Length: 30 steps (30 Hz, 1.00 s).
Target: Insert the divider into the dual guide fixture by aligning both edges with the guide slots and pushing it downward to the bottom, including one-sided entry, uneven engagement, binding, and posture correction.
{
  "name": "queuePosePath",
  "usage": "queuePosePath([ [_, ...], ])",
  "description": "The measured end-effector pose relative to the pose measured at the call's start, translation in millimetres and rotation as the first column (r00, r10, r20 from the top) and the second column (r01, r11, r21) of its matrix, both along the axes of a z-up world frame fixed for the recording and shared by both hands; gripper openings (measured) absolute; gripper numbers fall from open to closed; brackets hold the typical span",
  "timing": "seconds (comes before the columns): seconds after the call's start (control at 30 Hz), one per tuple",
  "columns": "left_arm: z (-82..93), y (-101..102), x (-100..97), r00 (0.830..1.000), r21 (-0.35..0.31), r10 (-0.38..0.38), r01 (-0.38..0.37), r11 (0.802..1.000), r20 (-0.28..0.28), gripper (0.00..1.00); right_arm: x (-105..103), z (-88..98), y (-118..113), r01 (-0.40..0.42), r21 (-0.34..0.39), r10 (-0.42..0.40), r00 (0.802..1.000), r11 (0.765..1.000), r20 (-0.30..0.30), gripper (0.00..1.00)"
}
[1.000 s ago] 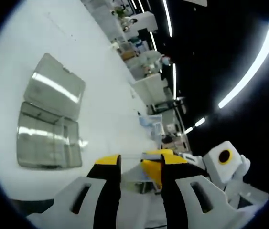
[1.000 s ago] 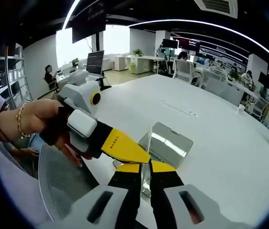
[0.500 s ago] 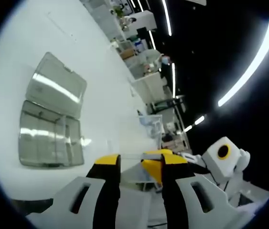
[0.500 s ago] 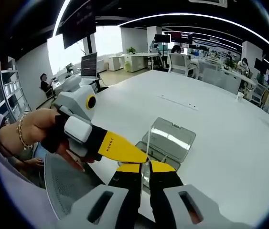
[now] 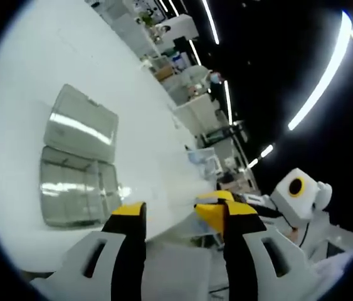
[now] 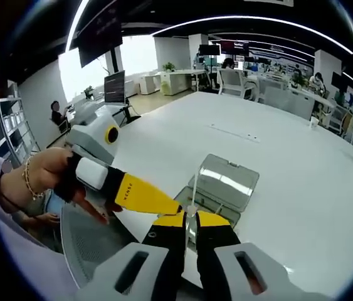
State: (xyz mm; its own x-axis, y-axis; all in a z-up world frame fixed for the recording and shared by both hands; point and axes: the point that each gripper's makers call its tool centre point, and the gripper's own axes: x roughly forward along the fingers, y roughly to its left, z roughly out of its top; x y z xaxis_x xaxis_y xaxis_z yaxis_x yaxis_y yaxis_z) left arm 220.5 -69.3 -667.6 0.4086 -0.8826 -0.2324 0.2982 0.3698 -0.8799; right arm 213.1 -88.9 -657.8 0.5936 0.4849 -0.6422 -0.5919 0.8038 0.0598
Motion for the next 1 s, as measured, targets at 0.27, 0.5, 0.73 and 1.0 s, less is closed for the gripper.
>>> queuePosePath([
  [0.27,-20.5,26.0,-3.6,0.994,0.173,-0.051,0.033,0.984,0.1,0.54,-0.4,-7.2,4.4,0.01,0.002,-0.01,1.0,1.0,-0.026,0.0],
  [0.5,-34.5,46.8,-11.9,0.978,0.307,-0.121,0.064,0.95,0.168,0.55,0.4,-17.3,10.0,0.02,-0.001,-0.02,0.998,1.0,-0.058,0.0],
  [0.73,-32.3,59.8,-15.5,0.956,0.383,-0.186,0.089,0.919,0.226,0.56,2.1,-25.7,13.1,0.051,0.0,-0.05,0.994,0.999,-0.099,0.0],
  [1.0,-33.1,74.4,-25.1,0.903,0.496,-0.318,0.143,0.857,0.289,0.59,3.8,-35.4,17.7,0.099,0.004,-0.097,0.985,0.995,-0.146,0.0],
])
